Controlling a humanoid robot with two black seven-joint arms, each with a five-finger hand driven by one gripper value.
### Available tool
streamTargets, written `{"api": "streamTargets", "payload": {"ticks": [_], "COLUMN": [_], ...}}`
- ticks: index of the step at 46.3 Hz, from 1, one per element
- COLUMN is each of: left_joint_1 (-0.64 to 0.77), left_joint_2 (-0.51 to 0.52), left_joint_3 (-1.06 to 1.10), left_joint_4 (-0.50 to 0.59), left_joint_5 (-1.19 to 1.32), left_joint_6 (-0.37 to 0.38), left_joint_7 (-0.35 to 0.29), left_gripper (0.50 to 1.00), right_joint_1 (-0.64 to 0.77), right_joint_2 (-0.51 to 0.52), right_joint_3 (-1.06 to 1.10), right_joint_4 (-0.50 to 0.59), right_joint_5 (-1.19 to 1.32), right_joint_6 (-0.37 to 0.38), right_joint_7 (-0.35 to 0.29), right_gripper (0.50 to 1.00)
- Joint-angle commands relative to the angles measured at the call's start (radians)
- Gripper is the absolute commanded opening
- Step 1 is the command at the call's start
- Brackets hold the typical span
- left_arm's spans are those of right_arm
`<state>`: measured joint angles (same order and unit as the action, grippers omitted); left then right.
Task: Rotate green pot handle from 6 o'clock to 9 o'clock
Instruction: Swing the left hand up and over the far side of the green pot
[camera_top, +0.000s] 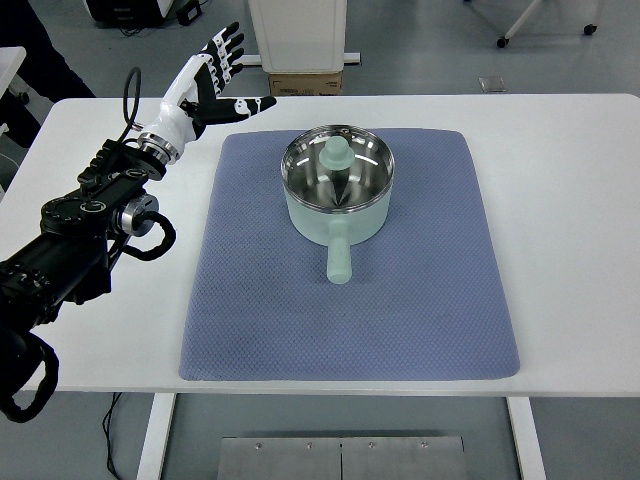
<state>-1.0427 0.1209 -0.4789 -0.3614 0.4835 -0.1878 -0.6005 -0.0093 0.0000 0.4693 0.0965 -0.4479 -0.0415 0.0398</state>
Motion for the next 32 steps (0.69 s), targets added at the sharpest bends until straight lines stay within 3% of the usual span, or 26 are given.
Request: {"api": "streamTargets", "payload": {"ticks": [1, 10, 17, 32], "left_joint_1": [-0.004, -0.020, -0.048, -0.120], "left_joint_2": [0.032, 0.089, 0.152, 0.249], "left_joint_3": [0.011, 0.025, 0.040, 0.057], "left_joint_4": [-0.040, -0.097, -0.152, -0.329], "left_joint_5": [0.052, 0.162, 0.260, 0.335], "left_joint_6": [-0.013, -0.019, -0.067, -0.079], "left_joint_7": [-0.001, -0.010, -0.010, -0.010], "left_gripper": [1.000, 1.000, 1.000, 1.000], "right_joint_1": [0.000, 0.000, 0.000, 0.000], "right_joint_2": [0.000, 0.000, 0.000, 0.000], "right_joint_3": [0.000, 0.000, 0.000, 0.000], "right_joint_4": [0.000, 0.000, 0.000, 0.000], "right_joint_5": [0.000, 0.000, 0.000, 0.000], "right_joint_6": [0.000, 0.000, 0.000, 0.000], "right_joint_7": [0.000, 0.000, 0.000, 0.000], "right_gripper": [1.000, 1.000, 1.000, 1.000]}}
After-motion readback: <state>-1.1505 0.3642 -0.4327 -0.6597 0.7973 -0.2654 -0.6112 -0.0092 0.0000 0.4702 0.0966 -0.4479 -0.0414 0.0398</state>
